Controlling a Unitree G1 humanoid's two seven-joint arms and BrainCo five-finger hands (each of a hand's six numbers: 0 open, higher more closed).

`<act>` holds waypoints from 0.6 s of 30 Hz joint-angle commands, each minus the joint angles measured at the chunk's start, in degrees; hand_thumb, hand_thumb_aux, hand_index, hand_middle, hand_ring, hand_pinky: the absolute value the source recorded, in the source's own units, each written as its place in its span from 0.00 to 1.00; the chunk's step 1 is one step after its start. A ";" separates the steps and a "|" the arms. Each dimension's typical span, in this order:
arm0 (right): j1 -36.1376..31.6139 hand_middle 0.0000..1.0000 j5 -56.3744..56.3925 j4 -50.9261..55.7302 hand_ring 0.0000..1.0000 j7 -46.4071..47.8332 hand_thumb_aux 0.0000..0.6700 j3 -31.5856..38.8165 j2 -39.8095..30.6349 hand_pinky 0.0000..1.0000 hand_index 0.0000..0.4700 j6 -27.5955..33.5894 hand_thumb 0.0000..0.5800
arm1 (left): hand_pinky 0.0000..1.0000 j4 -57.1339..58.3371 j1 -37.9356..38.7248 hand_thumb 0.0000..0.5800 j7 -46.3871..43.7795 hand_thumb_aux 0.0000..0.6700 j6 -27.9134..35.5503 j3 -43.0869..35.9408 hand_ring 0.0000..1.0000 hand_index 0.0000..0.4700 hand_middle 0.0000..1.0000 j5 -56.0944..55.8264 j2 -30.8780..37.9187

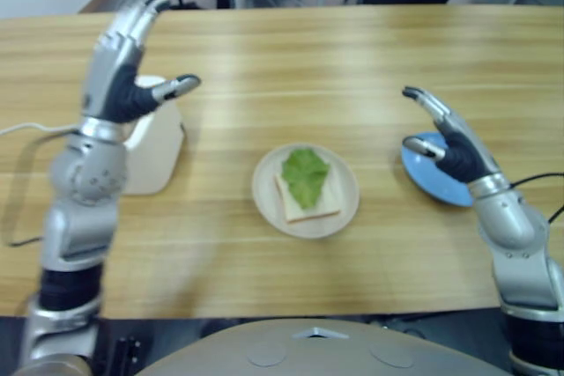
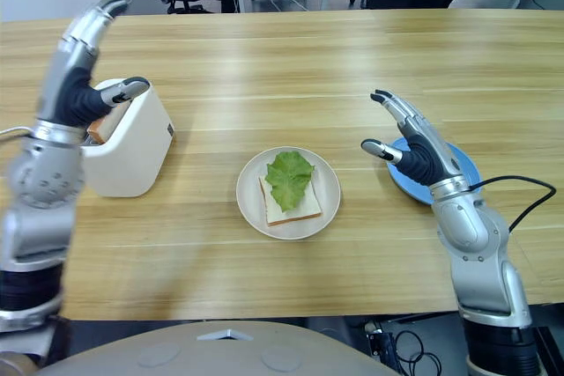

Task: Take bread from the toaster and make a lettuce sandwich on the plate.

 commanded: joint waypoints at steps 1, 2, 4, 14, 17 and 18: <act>0.58 0.00 -0.29 1.28 0.00 -0.70 0.00 1.41 1.60 0.00 0.00 0.24 0.00 | 0.00 12.34 1.74 0.00 -3.86 0.00 8.19 -1.77 0.00 0.00 0.00 9.01 3.16; 0.57 0.00 -0.53 1.46 0.00 -0.83 0.00 1.58 1.81 0.00 0.00 0.16 0.00 | 0.00 15.43 1.95 0.00 -4.22 0.00 9.44 -2.54 0.00 0.00 0.00 9.80 3.34; 0.38 0.00 -0.68 1.89 0.00 -0.95 0.00 1.80 1.86 0.00 0.00 0.02 0.00 | 0.00 20.28 2.41 0.00 -4.60 0.00 11.88 -4.06 0.00 0.00 0.00 10.99 2.80; 0.92 0.00 -0.40 2.46 0.00 -1.01 0.00 1.53 1.57 0.00 0.00 -0.26 0.00 | 0.00 25.65 3.71 0.00 -6.73 0.00 17.72 -10.64 0.00 0.00 0.00 10.69 -0.82; 0.81 0.00 -0.33 2.67 0.00 -0.94 0.00 1.42 1.40 0.00 0.00 -0.23 0.00 | 0.00 26.17 3.99 0.00 -7.00 0.00 18.92 -10.91 0.00 0.00 0.00 10.32 -0.43; 0.78 0.00 -0.32 2.68 0.00 -0.91 0.00 1.41 1.36 0.00 0.00 -0.21 0.00 | 0.00 26.28 4.05 0.00 -6.94 0.00 19.14 -10.85 0.00 0.00 0.00 10.05 -0.37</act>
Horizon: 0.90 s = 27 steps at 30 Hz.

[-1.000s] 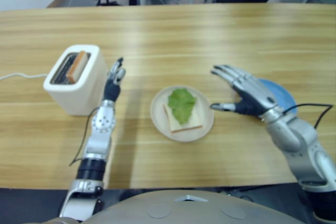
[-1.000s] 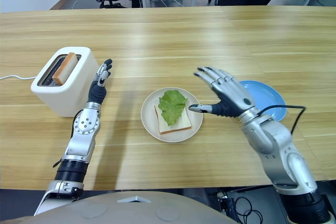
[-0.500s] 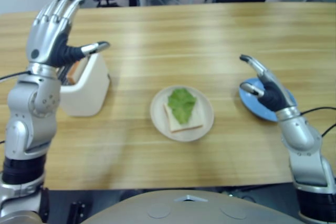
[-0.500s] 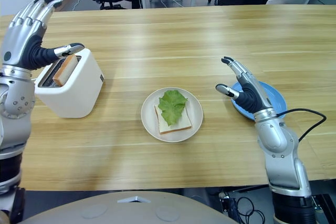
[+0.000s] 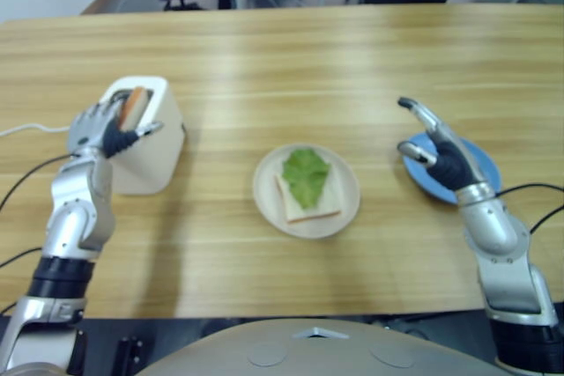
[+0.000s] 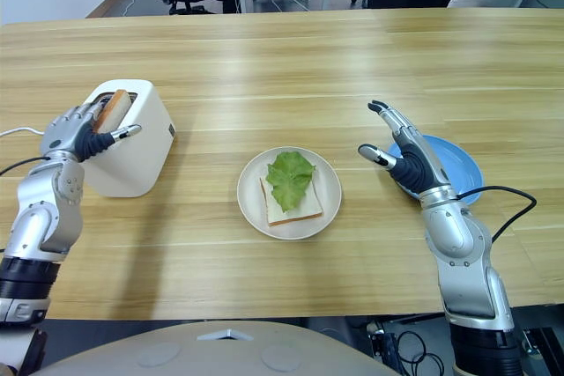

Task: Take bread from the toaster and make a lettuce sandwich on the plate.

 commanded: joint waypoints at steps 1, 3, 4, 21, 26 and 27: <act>0.32 0.00 -0.04 0.80 0.00 0.21 0.00 -0.11 -0.17 0.00 0.00 0.10 0.00 | 0.00 1.43 0.70 0.00 -0.96 0.00 1.35 -0.55 0.00 0.00 0.00 -0.72 0.22; 0.32 0.00 -0.16 0.86 0.00 0.22 0.00 -0.06 -0.24 0.00 0.00 0.08 0.00 | 0.00 1.08 0.73 0.89 -0.32 0.67 2.13 0.51 0.00 0.66 0.00 -1.57 -0.03; 0.29 0.00 -0.22 0.92 0.00 0.21 0.00 0.01 -0.26 0.00 0.00 0.05 0.00 | 0.00 0.59 0.76 0.89 0.20 0.67 2.48 1.27 0.00 0.66 0.00 -2.11 -0.24; 1.40 0.00 -2.60 2.84 0.00 -0.75 0.00 0.29 -0.65 0.00 0.00 -1.60 0.00 | 1.00 -7.24 -0.63 1.00 10.13 1.00 0.89 9.03 1.00 0.98 1.00 -10.09 -2.63; 1.34 0.00 -2.76 3.31 0.00 -0.87 0.00 0.24 -0.68 0.00 0.00 -1.79 0.00 | 1.00 -15.93 -2.94 1.00 17.45 1.00 -6.51 14.42 1.00 0.98 1.00 -14.62 -4.17; 1.24 0.00 -2.78 3.49 0.00 -0.91 0.00 0.34 -0.67 0.00 0.00 -1.85 0.00 | 1.00 -18.84 -3.51 1.00 19.03 1.00 -8.51 16.46 1.00 0.98 1.00 -16.44 -4.93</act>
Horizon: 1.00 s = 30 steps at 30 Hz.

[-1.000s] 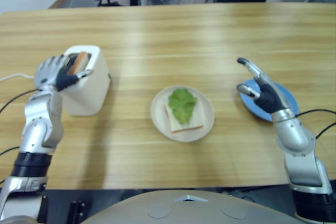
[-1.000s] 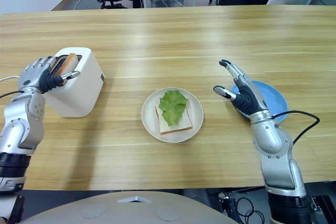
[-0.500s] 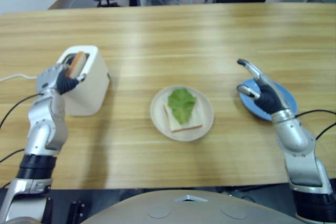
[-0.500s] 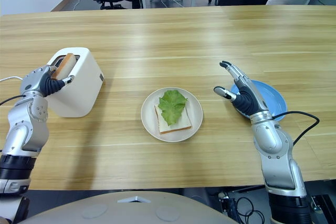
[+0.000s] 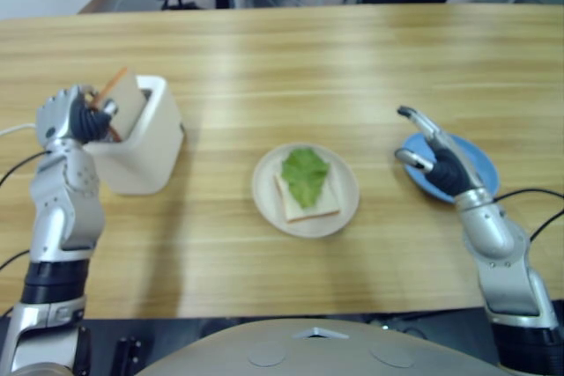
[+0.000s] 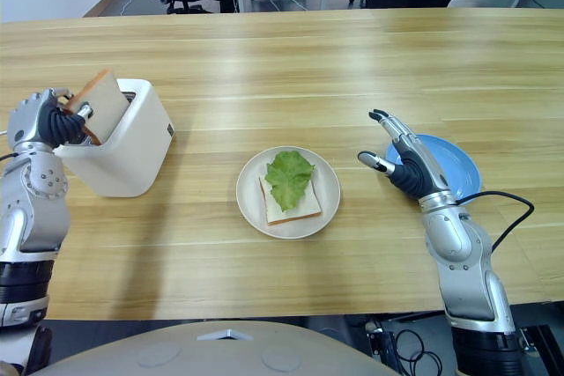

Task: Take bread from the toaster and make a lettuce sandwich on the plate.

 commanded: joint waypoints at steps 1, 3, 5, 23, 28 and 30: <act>-0.02 0.00 -0.39 1.15 0.00 -0.07 0.00 0.32 -0.31 0.00 0.00 -0.36 0.00 | 1.00 -10.85 -2.56 1.00 6.70 1.00 -7.75 7.36 1.00 0.98 1.00 -5.68 -2.01; 0.02 0.00 -0.39 1.38 0.00 -0.22 0.00 0.38 -0.18 0.00 0.00 -0.48 0.00 | 1.00 -14.99 -3.53 1.00 7.91 1.00 -11.13 10.36 1.00 0.98 1.00 -9.07 -2.98; -0.01 0.00 -0.43 1.70 0.00 -0.43 0.00 0.52 -0.01 0.00 0.00 -0.60 0.00 | 1.00 -17.44 -5.02 1.00 6.68 1.00 -12.33 12.11 1.00 0.98 1.00 -14.48 -4.38; -2.64 0.00 2.75 5.86 0.00 -3.55 0.00 -2.50 0.70 0.00 0.00 -0.68 0.00 | 1.00 5.65 -8.90 1.00 -21.02 1.00 -4.16 -12.55 1.00 0.98 1.00 -48.52 -22.69; -2.52 0.00 3.12 6.33 0.00 -3.85 0.00 -2.42 0.90 0.00 0.00 -0.74 0.00 | 1.00 15.85 -9.52 1.00 -24.49 1.00 -3.21 -19.58 1.00 0.98 1.00 -46.83 -25.15; -2.38 0.00 2.80 6.33 0.00 -4.02 0.00 -2.13 1.11 0.00 0.00 -0.74 0.00 | 1.00 18.95 -10.42 1.00 -24.63 1.00 -3.56 -20.66 1.00 0.98 1.00 -46.27 -25.99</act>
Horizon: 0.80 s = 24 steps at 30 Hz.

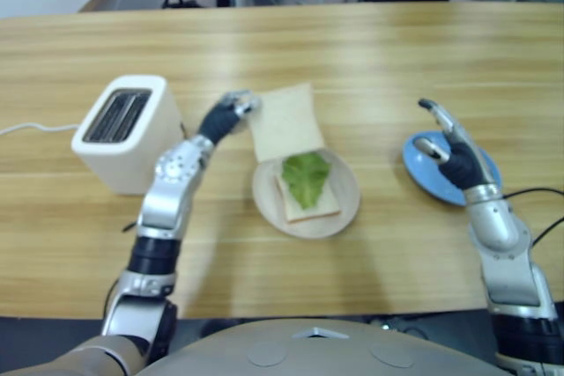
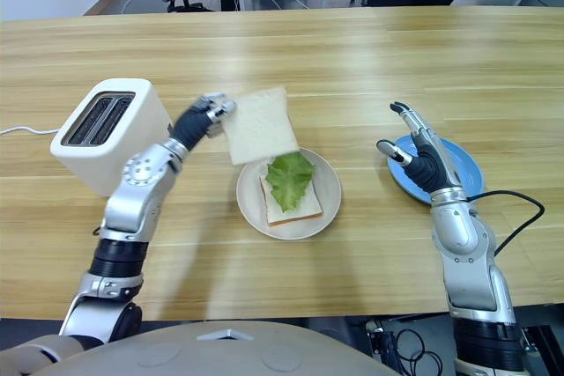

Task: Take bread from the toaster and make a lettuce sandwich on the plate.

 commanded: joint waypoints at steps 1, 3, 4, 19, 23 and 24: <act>0.35 0.00 -0.26 0.44 0.00 -0.43 0.00 0.60 0.71 0.00 0.00 0.26 0.00 | 1.00 6.96 -2.02 1.00 -1.21 1.00 0.61 -2.21 1.00 0.98 1.00 0.73 -1.52; 0.34 0.00 -0.87 0.27 0.00 -0.54 0.00 1.25 1.00 0.00 0.00 0.33 0.00 | 1.00 11.15 -3.63 1.00 -0.95 1.00 0.79 -1.37 1.00 0.98 1.00 0.28 -2.26; 0.29 0.00 -1.29 0.24 0.00 -0.60 0.00 1.63 1.06 0.00 0.00 0.32 0.00 | 1.00 12.98 -4.36 1.00 -0.94 1.00 0.58 -1.24 1.00 0.98 1.00 0.44 -2.32; -0.44 0.00 -8.21 0.24 0.00 -0.74 0.00 9.51 1.32 0.00 0.00 -1.18 0.00 | 1.00 15.59 -2.75 1.00 -0.79 1.00 0.14 -5.46 1.00 0.98 1.00 5.05 -2.57; -0.60 0.00 -12.95 1.03 0.00 -1.15 0.00 14.03 0.63 0.00 0.00 -3.27 0.00 | 1.00 15.87 -1.93 1.00 -0.64 1.00 0.22 -6.79 1.00 0.98 1.00 6.46 -3.10; -0.61 0.00 -14.04 1.26 0.00 -1.28 0.00 15.07 0.54 0.00 0.00 -3.73 0.00 | 1.00 16.11 -1.83 1.00 -0.29 1.00 0.08 -7.24 1.00 0.98 1.00 7.07 -3.15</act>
